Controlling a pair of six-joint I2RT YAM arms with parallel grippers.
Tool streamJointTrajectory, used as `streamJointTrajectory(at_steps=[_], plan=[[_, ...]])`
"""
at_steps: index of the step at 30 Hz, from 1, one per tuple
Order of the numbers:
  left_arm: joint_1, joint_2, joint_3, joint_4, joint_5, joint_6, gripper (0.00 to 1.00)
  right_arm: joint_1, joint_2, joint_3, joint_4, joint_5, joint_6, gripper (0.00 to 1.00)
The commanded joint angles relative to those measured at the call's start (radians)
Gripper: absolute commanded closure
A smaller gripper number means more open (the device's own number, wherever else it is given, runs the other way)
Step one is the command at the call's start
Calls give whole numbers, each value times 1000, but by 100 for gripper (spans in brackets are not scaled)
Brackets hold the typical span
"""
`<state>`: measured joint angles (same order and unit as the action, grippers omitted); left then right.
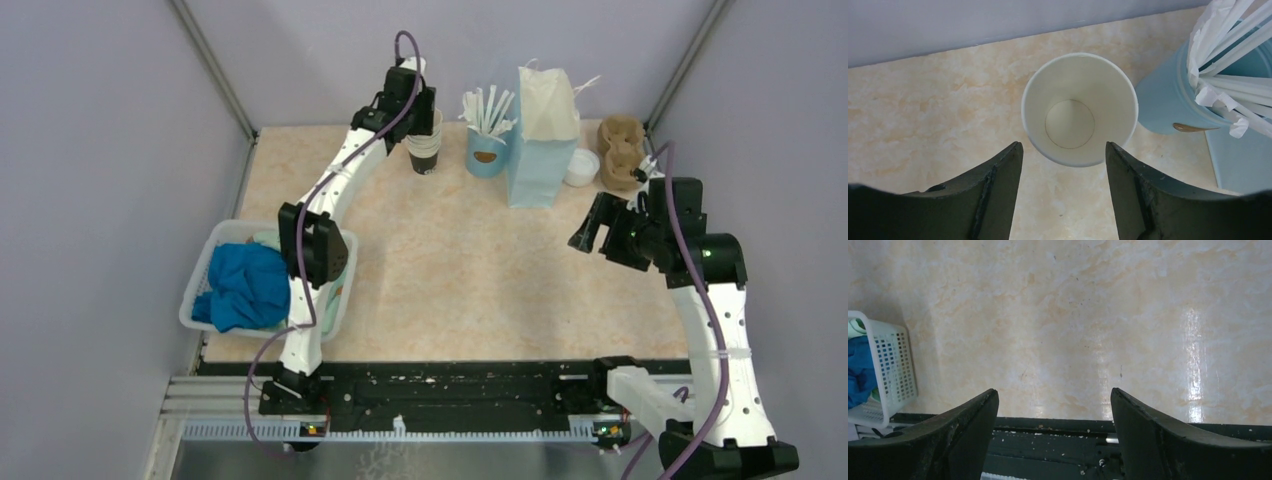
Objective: Pack the takeout coffee
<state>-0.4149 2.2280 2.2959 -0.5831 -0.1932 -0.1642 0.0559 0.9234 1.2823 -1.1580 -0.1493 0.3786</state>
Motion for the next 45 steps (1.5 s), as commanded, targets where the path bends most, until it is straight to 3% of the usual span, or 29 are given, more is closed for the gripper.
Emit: streamJointTrajectory(at_steps=[1, 6, 15, 23, 33, 45], plan=[[2, 20, 72, 54, -71, 34, 35, -7, 1, 9, -21, -16, -43, 18], [-1, 53, 99, 54, -72, 23, 47, -7, 14, 20, -33, -14, -70, 17], [0, 95, 139, 66, -93, 31, 45, -7, 28, 11, -17, -19, -89, 17], [-1, 105, 145, 77, -121, 48, 65, -6, 39, 4, -9, -19, -90, 17], [1, 114, 157, 81, -138, 57, 77, -7, 41, 0, -12, -21, -90, 17], [4, 125, 155, 72, -149, 67, 77, -7, 40, 9, -11, -9, -89, 17]])
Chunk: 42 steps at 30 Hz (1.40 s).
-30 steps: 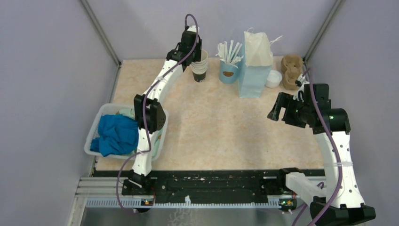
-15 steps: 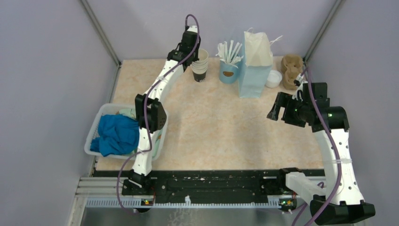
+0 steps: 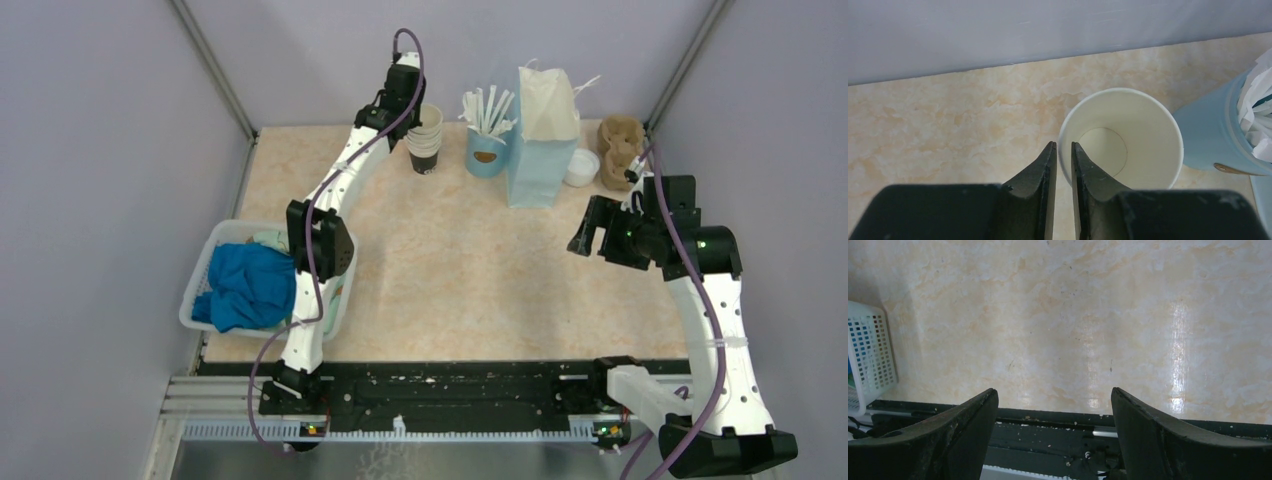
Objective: Pack the takeout coffee
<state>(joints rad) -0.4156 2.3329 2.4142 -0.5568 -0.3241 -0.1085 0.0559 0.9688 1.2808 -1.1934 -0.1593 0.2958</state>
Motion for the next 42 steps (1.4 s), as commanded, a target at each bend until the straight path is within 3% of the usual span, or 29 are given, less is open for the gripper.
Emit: streamJointTrajectory(at_steps=[1, 8, 22, 27, 42], plan=[[5, 19, 38, 48, -18, 13, 76, -7, -4, 11, 25, 0, -6, 17], [13, 31, 38, 46, -10, 8, 72, -6, -4, 6, 30, -2, 1, 17], [15, 37, 42, 51, -13, 16, 80, -6, 5, 2, 41, -8, 9, 17], [15, 23, 45, 60, -27, 28, 67, -7, 2, -3, 47, -9, 16, 17], [15, 3, 48, 60, -27, 30, 69, -7, 2, -23, 66, -28, 29, 17]])
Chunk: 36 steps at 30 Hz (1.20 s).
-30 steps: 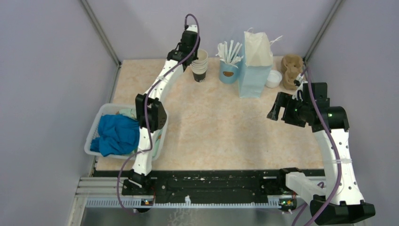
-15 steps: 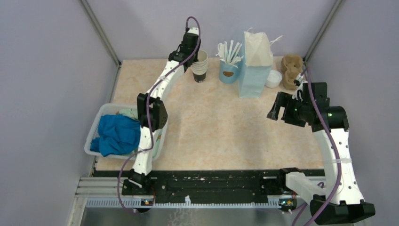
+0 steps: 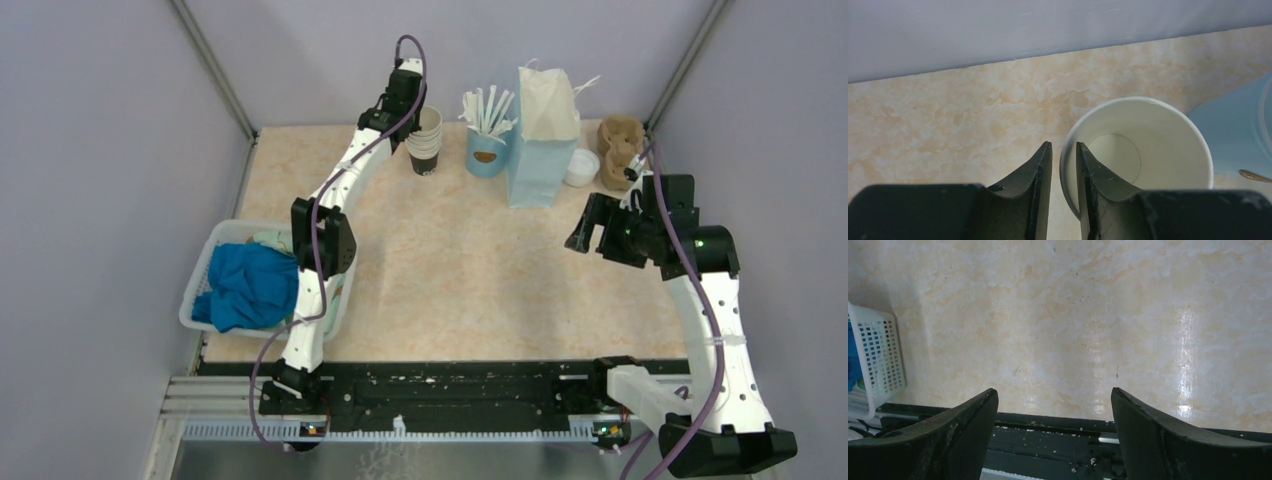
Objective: Pack the takeout coffee
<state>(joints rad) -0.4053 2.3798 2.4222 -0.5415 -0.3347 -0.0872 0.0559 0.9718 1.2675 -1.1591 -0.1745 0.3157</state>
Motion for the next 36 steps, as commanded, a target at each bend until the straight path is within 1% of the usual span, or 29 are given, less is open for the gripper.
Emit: streamJointTrajectory(at_steps=[1, 4, 13, 17, 20, 26, 28, 31, 34, 36], plan=[[5, -45, 40, 46, -15, 8, 69, -7, -2, -10, 32, -14, 10, 17], [5, -48, 40, 47, -10, 4, 69, -7, -3, -12, 32, -15, 10, 17], [5, -55, 40, 45, -18, 3, 65, -7, -7, -21, 35, -22, 14, 17], [4, -59, 40, 42, -18, 0, 67, -6, -7, -25, 38, -22, 14, 17], [3, -66, 40, 43, -20, -2, 70, -7, -8, -27, 40, -23, 16, 17], [3, -69, 40, 48, -16, 0, 70, -7, -11, -35, 45, -28, 16, 17], [3, -70, 40, 45, -13, -3, 73, -7, -12, -38, 45, -28, 16, 17], [2, -71, 41, 45, -16, -2, 74, -7, -12, -38, 45, -28, 16, 17], [2, -76, 41, 47, -20, 1, 79, -7, -12, -36, 45, -29, 14, 17], [1, -78, 43, 48, -24, 1, 79, -7, -12, -38, 47, -29, 13, 17]])
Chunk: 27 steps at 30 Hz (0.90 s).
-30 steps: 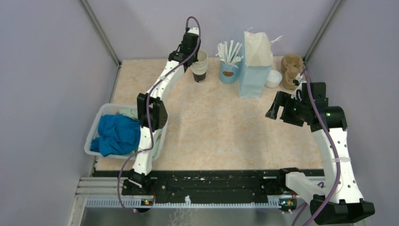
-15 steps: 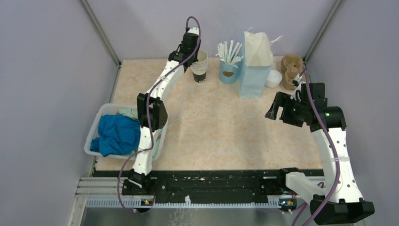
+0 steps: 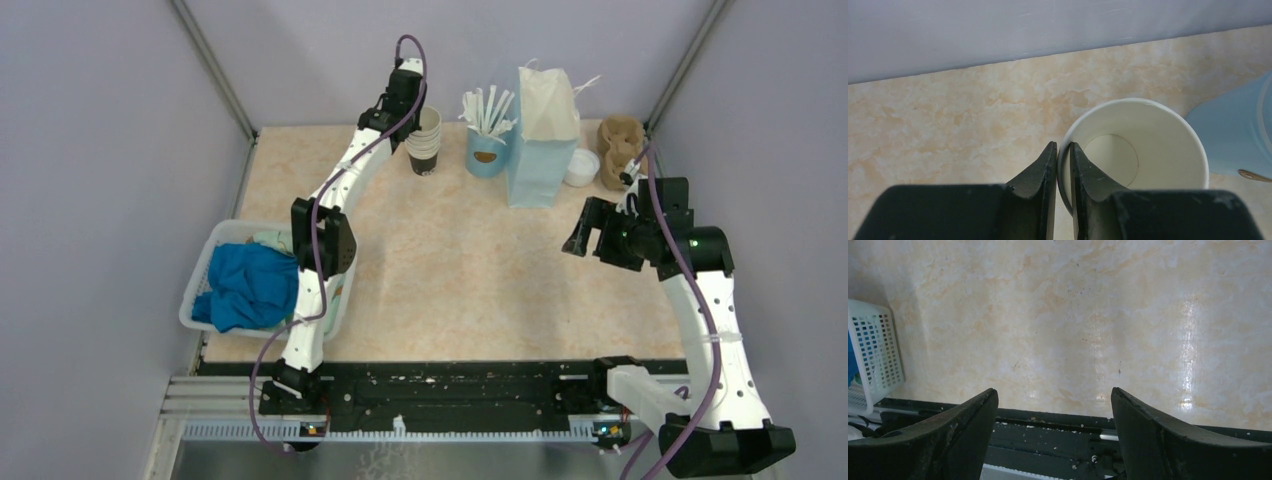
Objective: Pack the takeout coffee
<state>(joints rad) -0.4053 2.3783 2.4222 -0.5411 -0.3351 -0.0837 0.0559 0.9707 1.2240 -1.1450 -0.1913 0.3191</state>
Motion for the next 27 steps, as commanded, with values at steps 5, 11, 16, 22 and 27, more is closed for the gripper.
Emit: streamJointTrajectory(at_steps=[5, 11, 16, 22, 27], plan=[[-3, -84, 44, 46, -24, -4, 81, -7, -10, 4, 34, -16, 8, 17], [-4, -88, 44, 40, -22, -7, 66, -7, -15, 0, 34, -17, 6, 17], [-4, -94, 44, 38, -31, -8, 67, -6, -18, -3, 33, -21, 2, 17], [-7, -99, 43, 39, -39, -10, 74, -6, -18, -2, 33, -22, -5, 17], [-7, -83, 44, 32, -34, -16, 72, -7, -16, -2, 32, -22, -12, 17]])
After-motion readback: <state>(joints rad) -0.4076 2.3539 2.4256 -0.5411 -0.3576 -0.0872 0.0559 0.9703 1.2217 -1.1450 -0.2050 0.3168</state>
